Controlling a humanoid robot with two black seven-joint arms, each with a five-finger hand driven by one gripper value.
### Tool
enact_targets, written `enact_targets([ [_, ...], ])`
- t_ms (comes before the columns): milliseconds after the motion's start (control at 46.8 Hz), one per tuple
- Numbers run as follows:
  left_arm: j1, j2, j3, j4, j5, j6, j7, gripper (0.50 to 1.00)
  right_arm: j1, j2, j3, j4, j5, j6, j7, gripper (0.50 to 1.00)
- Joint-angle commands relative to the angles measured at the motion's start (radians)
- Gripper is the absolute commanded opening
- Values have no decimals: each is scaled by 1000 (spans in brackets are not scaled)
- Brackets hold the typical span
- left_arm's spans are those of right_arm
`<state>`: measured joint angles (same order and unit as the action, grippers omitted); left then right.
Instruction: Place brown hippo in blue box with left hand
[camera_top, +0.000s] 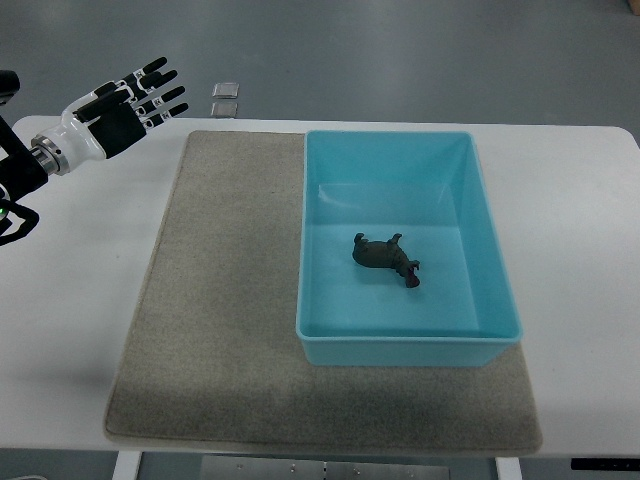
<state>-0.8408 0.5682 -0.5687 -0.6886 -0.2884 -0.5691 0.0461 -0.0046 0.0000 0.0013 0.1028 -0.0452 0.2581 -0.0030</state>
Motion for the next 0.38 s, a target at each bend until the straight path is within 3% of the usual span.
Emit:
enact_targets([
  [0,2,2,0,3,0,0,0,999,0,0,2,3,1,9,0,936],
  [363,2,-2,0,0,0,0,0,999,0,0,2,8,-4,12,0,936],
])
